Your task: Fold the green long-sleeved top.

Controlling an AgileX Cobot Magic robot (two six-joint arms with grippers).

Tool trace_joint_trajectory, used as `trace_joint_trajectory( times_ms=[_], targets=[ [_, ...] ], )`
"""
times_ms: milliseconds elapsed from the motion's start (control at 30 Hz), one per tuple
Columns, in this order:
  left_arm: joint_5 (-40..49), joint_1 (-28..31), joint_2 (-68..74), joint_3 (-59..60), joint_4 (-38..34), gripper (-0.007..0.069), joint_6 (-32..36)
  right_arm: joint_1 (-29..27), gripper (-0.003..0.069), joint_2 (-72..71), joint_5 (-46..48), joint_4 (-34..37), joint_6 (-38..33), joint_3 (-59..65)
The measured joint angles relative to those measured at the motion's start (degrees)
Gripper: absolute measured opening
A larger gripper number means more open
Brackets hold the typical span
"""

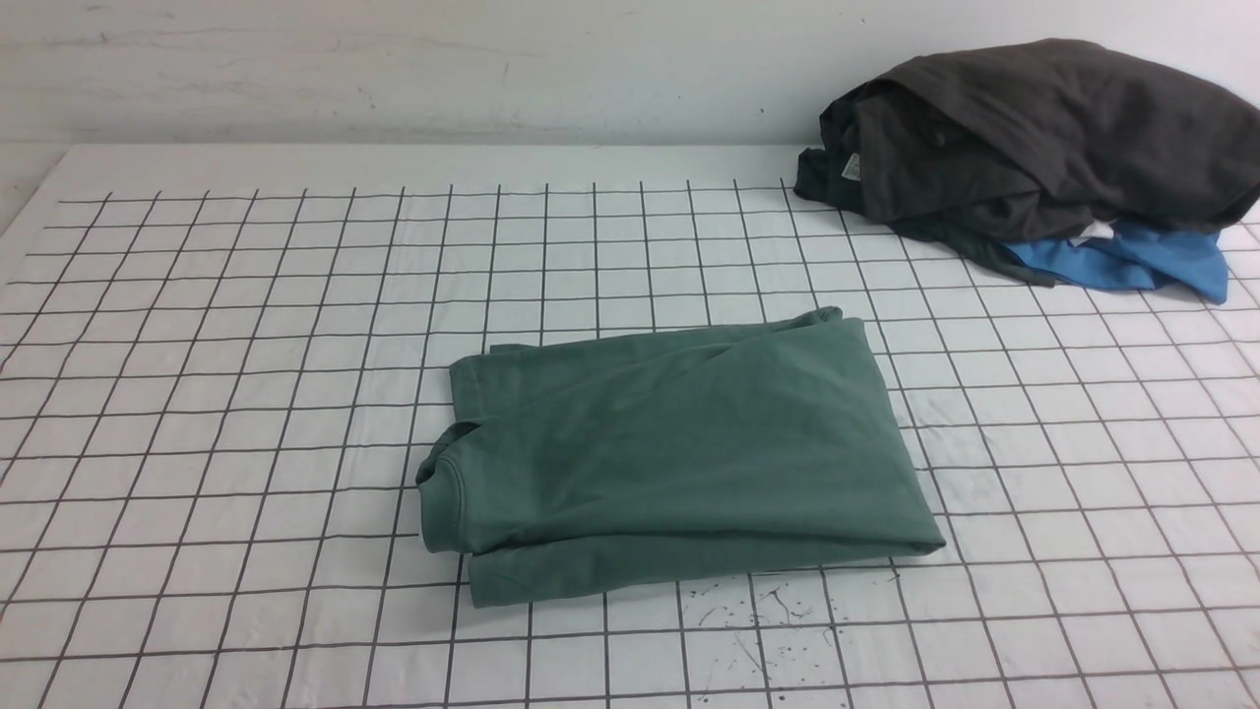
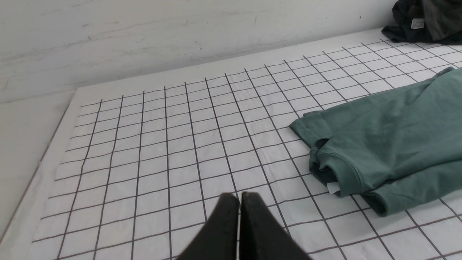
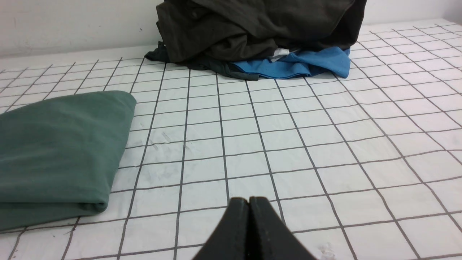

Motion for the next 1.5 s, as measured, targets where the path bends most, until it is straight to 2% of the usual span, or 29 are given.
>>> trace_joint_trajectory(
  times_ms=[1367,1500],
  targets=[
    [-0.1,0.0,0.0,1.3,0.0,-0.0007,0.0,0.0,-0.0014,0.0,0.0,0.0,-0.4,0.0],
    [-4.8,0.5,0.0,4.6,-0.1,-0.0007,0.1,0.0,-0.0014,0.0,0.0,0.0,-0.4,0.0]
  ],
)
